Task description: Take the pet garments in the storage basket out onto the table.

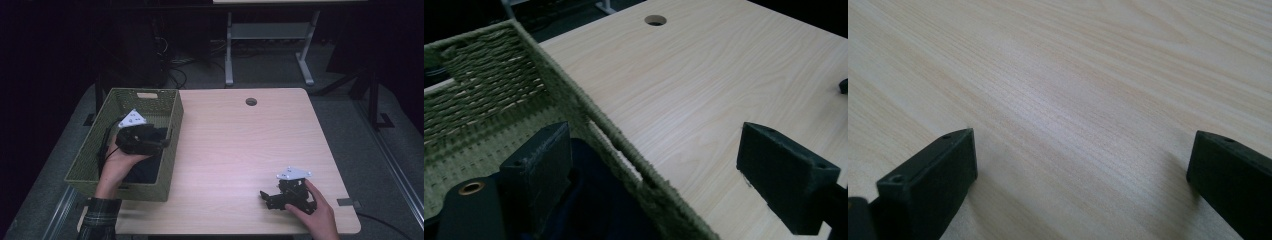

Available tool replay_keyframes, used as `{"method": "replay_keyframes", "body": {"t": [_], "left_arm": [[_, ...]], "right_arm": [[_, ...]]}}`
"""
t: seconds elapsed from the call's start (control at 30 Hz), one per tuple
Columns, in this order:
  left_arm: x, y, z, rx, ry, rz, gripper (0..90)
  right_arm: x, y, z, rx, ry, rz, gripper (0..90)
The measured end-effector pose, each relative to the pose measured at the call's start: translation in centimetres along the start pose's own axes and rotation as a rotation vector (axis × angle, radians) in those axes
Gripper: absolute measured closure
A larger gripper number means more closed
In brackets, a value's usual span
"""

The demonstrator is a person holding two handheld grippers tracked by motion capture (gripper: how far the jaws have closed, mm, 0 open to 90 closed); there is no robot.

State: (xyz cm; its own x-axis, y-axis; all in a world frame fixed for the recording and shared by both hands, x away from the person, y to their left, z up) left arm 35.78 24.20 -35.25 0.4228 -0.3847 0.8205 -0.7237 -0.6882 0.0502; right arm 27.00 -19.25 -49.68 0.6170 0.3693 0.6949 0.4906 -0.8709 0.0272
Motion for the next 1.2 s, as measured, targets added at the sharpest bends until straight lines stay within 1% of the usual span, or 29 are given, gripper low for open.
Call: {"method": "replay_keyframes", "body": {"t": [0.13, 0.2, 0.37, 0.43, 0.47, 0.5, 0.6, 0.77, 0.8, 0.83, 1.0, 1.1, 1.17, 1.2], "left_arm": [[-0.3, -0.7, -0.4, 0.021, -0.001, -0.003, 14.0], [-0.5, -1.0, -0.6, 0.029, 0.008, -0.01, 14.0], [-1.1, -1.8, -0.9, 0.047, -0.009, -0.018, 14.1], [-1.3, -2.1, -0.9, 0.056, -0.006, -0.028, 14.1], [-1.4, -2.3, -1.0, 0.059, -0.016, -0.022, 14.1], [-1.5, -2.5, -1.0, 0.061, -0.011, -0.027, 14.1], [-1.8, -3.1, -1.0, 0.077, -0.025, -0.023, 14.1], [-2.4, -3.8, -0.9, 0.091, -0.027, -0.027, 14.0], [-2.5, -4.0, -1.0, 0.094, -0.031, -0.022, 14.0], [-2.6, -4.2, -0.9, 0.096, -0.03, -0.027, 14.0], [-3.5, -5.0, -0.6, 0.114, -0.065, -0.034, 13.7], [-3.9, -5.3, -0.4, 0.118, -0.072, -0.042, 13.7], [-4.1, -5.5, -0.3, 0.116, -0.084, -0.034, 13.7], [-4.3, -5.6, -0.2, 0.112, -0.085, -0.04, 13.7]], "right_arm": [[0.0, 0.0, 0.0, 0.0, 0.0, -0.001, 0.0], [0.0, 0.0, 0.0, 0.0, 0.0, -0.001, 0.0], [0.0, 0.0, 0.0, 0.0, 0.0, 0.0, 0.0], [0.0, 0.0, 0.0, -0.001, 0.001, -0.002, 0.0], [0.0, 0.0, 0.0, -0.001, 0.002, -0.003, 0.0], [0.0, 0.0, 0.0, 0.001, -0.002, 0.003, 0.0], [0.0, 0.0, 0.0, 0.0, 0.001, -0.001, 0.0], [0.0, 0.0, 0.0, 0.0, 0.0, 0.0, 0.0], [0.0, 0.0, 0.0, 0.0, 0.0, 0.0, 0.0], [0.0, 0.0, 0.0, 0.0, 0.0, 0.0, 0.0], [0.0, 0.0, 0.0, 0.0, 0.0, -0.001, 0.0], [0.0, 0.0, 0.0, 0.0, 0.0, 0.0, 0.0], [0.0, 0.0, 0.0, 0.0, 0.0, 0.0, 0.0], [0.0, 0.0, 0.0, 0.0, 0.0, 0.0, 0.0]]}}
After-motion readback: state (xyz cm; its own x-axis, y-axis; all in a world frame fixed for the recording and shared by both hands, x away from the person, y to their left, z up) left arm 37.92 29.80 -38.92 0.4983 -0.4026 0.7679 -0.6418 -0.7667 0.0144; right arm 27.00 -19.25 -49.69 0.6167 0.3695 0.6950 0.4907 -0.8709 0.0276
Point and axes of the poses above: each handheld gripper's, and its own axes: z roughly forward along the jaws, x roughly out of its top, y roughly to its right, the point moved 2 cm from there along z, roughly forward along the jaws, and after that the axes turned 5 degrees about -x, right-handed, at the moved point
